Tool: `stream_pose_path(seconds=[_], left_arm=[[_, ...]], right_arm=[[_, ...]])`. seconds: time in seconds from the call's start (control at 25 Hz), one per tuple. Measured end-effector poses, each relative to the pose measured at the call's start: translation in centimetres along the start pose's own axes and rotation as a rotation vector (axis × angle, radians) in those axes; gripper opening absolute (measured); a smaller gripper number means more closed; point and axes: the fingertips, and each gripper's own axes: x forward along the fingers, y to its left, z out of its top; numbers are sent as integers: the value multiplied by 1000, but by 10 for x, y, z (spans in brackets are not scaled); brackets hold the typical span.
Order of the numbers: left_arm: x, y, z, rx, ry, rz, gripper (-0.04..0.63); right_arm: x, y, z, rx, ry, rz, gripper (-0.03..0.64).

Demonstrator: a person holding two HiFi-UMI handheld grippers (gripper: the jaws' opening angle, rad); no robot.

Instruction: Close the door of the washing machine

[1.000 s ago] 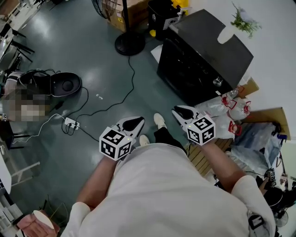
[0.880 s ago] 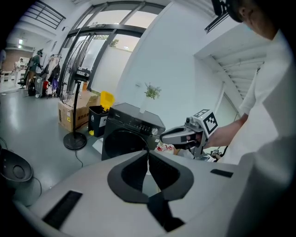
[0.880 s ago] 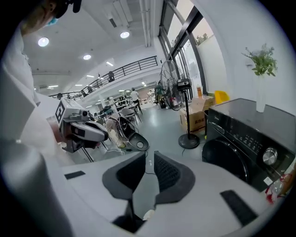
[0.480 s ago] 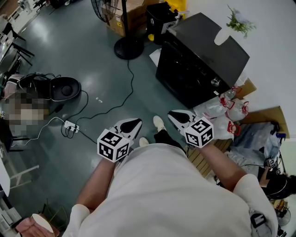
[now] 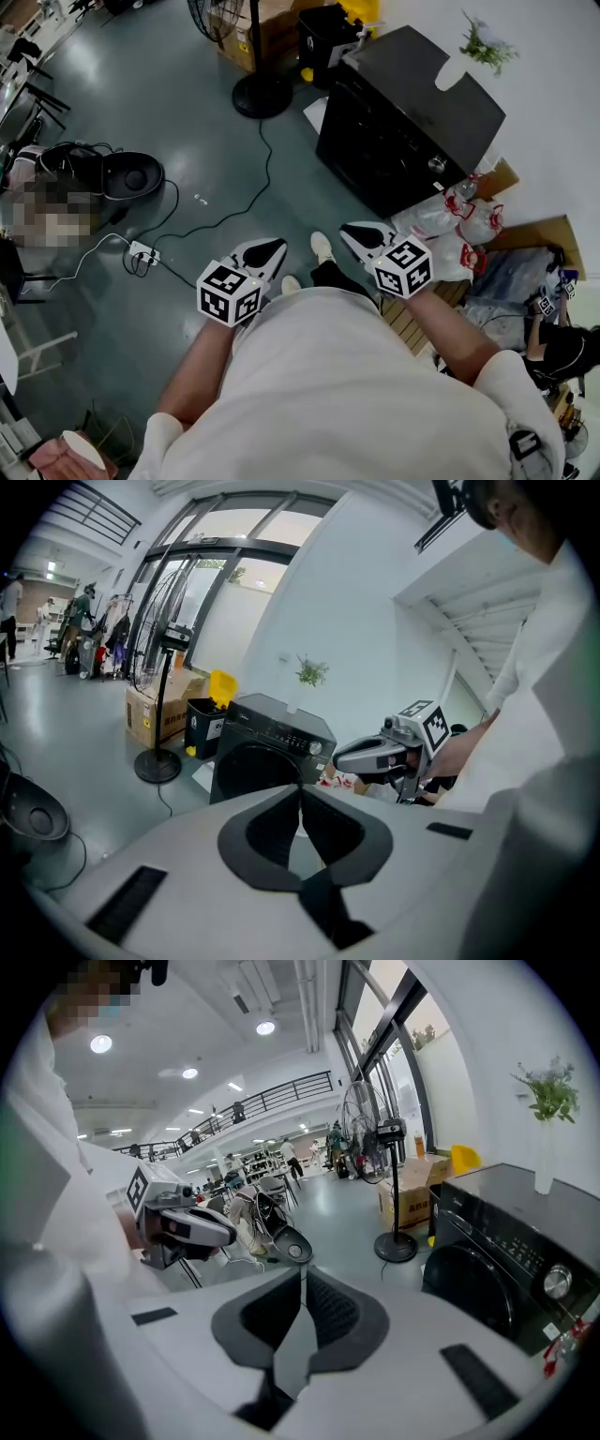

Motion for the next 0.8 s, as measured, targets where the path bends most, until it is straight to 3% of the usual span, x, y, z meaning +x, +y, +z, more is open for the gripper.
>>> stream_pose_path(seconds=[0.44, 0.8], left_arm=[[7, -1, -9, -9, 27, -7, 21], [41, -4, 0, 3, 67, -44, 21]], right_arm=[[-1, 0, -8, -12, 11, -7, 18], [-11, -27, -16, 40, 9, -34, 17]])
